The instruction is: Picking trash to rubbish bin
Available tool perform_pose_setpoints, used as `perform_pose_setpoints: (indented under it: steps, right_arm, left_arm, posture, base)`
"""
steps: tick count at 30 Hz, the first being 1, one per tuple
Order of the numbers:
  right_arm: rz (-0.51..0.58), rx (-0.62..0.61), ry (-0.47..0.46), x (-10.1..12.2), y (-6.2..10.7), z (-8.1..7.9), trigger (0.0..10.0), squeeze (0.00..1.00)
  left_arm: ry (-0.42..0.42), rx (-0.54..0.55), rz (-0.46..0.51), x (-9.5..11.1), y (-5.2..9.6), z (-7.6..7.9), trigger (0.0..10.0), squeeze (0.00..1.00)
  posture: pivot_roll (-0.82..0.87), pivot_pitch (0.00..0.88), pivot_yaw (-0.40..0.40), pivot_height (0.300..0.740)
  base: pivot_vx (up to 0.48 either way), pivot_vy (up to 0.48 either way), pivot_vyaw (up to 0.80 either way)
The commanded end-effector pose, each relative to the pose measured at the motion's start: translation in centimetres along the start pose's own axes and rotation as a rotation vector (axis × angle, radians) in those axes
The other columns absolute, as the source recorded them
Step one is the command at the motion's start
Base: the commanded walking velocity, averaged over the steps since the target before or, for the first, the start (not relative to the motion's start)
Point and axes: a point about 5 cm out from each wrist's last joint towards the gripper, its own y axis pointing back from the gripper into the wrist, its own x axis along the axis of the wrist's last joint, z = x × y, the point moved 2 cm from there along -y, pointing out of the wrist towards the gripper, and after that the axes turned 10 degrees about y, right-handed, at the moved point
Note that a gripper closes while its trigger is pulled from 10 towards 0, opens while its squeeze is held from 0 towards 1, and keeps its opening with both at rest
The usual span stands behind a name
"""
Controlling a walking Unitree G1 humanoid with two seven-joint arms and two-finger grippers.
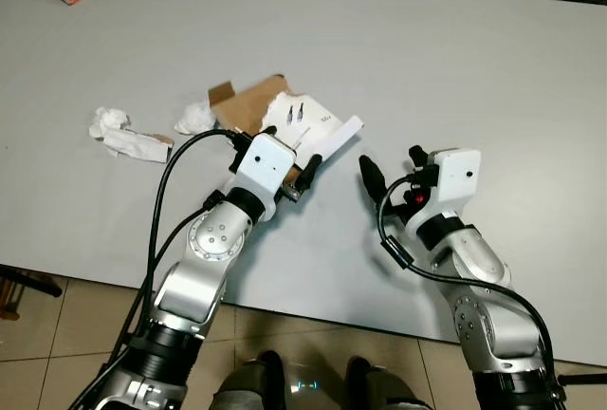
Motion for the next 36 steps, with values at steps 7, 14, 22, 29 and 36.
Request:
perform_pose_setpoints:
  steps: [7,14,22,29,36]
  right_arm:
    - [0.001,0.036,-0.026,0.1,0.4,-0.6,10.0,0.0]
    - [0.0,0.046,-0.031,0.2,0.3,-0.8,10.0,0.0]
    - [0.005,0.055,-0.043,0.3,0.2,-1.3,10.0,0.0]
    - [0.006,0.06,-0.05,0.3,0.3,-1.5,10.0,0.0]
    - [0.003,0.064,-0.057,0.3,0.3,-1.7,10.0,0.0]
  left_arm:
    - [-0.011,0.041,0.034,-0.2,-0.6,-0.4,10.0,0.0]
    - [-0.028,0.007,0.043,-0.3,-0.9,0.4,10.0,0.0]
    - [-0.084,-0.061,0.031,-1.3,-1.2,1.6,10.0,0.0]
    - [-0.158,-0.096,0.017,-1.8,-1.7,2.4,10.0,0.0]
    - [-0.274,-0.089,-0.007,-2.4,-2.2,3.1,6.2,0.0]
  posture:
    - [-0.04,0.255,0.041,0.74]
    - [-0.04,0.244,0.043,0.74]
    - [-0.05,0.236,0.048,0.74]
    - [-0.05,0.24,0.049,0.74]
    - [-0.06,0.248,0.046,0.74]
  base:
    - [0.0,0.0,0.0]
    - [0.0,0.0,0.0]
    - [0.0,0.0,0.0]
    - [0.0,0.0,0.0]
    - [0.0,0.0,0.0]
